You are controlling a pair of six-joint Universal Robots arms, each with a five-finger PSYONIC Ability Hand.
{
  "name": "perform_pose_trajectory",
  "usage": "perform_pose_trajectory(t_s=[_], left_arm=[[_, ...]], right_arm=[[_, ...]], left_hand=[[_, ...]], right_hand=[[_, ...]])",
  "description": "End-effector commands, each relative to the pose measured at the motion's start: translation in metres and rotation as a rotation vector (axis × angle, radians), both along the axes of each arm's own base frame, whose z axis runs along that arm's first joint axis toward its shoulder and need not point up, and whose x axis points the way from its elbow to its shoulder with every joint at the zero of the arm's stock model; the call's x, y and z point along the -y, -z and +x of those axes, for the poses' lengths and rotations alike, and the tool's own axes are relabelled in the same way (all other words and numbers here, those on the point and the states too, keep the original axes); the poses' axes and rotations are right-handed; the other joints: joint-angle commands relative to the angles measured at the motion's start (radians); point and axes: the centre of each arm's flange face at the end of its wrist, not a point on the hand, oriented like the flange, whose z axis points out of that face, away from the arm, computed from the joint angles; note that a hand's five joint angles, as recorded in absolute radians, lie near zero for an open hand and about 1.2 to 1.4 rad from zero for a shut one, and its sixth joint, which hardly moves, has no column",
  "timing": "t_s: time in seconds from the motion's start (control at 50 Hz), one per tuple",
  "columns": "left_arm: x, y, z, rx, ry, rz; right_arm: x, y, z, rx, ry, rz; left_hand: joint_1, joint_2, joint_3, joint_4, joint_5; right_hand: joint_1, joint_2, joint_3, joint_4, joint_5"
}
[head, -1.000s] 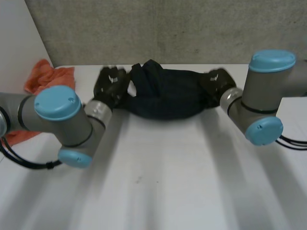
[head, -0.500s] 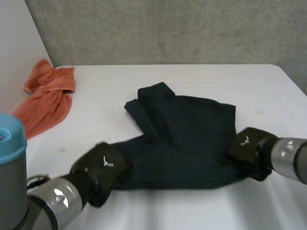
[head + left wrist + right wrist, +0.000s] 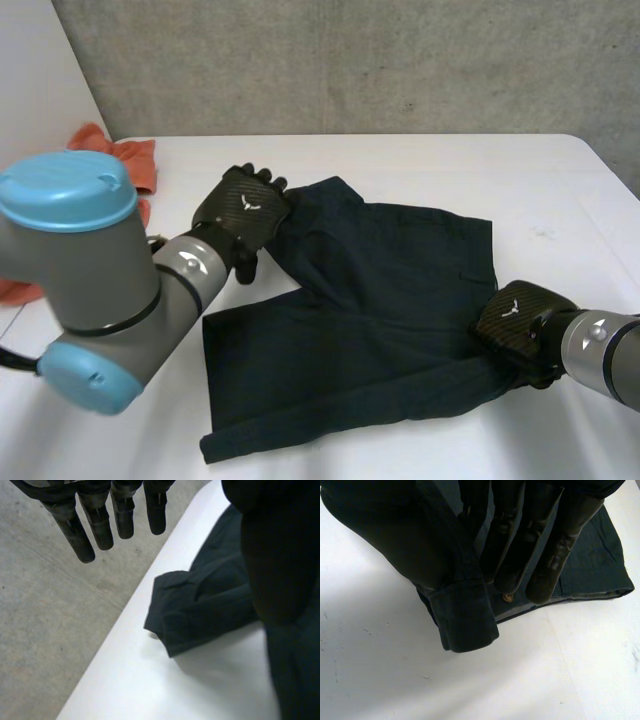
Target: Fold the laundry.
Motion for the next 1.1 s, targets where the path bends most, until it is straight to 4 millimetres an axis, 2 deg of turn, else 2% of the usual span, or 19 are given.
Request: perform_pose_trajectory(t_s=[0.02,0.16,0.24,0.36,0.46,0.66,0.78,0.94,1.1], left_arm=[[0.033,0.034,-0.014,-0.010,0.056,0.013],[0.060,0.067,-0.017,0.007,0.054,0.050],[0.076,0.077,-0.016,-0.007,0.033,0.033],[0.085,0.087,-0.013,-0.006,0.021,0.032],[0.090,0.087,-0.016,-0.024,0.019,-0.005],[0.092,0.094,-0.016,-0.025,0.012,-0.017],[0.088,0.092,-0.011,-0.010,-0.016,-0.009],[0.084,0.071,0.007,0.053,-0.173,-0.068],[0.073,0.085,0.013,0.212,-0.188,-0.095]], right_arm=[[0.000,0.005,0.002,0.003,-0.007,-0.018],[0.000,0.007,0.002,0.023,0.009,-0.014],[0.001,0.007,0.002,0.035,0.023,-0.009],[0.000,0.008,0.002,0.036,0.022,-0.009],[0.000,0.008,0.003,0.039,0.022,-0.014],[0.000,0.008,0.003,0.043,0.023,-0.017],[0.001,0.008,0.003,0.045,0.024,-0.020],[0.001,0.008,0.003,0.056,0.032,-0.019],[0.003,0.009,0.004,0.068,0.045,-0.011]], left_hand=[[0.051,0.055,0.056,0.060,0.066],[0.159,0.163,0.164,0.169,0.175],[0.303,0.307,0.308,0.312,0.318],[0.485,0.489,0.490,0.495,0.500],[0.711,0.715,0.716,0.721,0.726],[1.134,1.138,1.139,1.143,1.149],[1.134,1.138,1.139,1.143,1.149],[1.134,1.138,1.139,1.143,1.149],[1.134,1.138,1.139,1.143,1.149]], right_hand=[[0.417,0.227,0.217,0.205,0.224],[0.417,0.227,0.217,0.205,0.224],[0.417,0.227,0.217,0.205,0.224],[0.417,0.227,0.217,0.205,0.224],[0.417,0.227,0.217,0.205,0.224],[0.417,0.227,0.217,0.205,0.224],[0.417,0.227,0.217,0.205,0.224],[0.417,0.227,0.217,0.205,0.224],[0.417,0.227,0.217,0.205,0.224]])
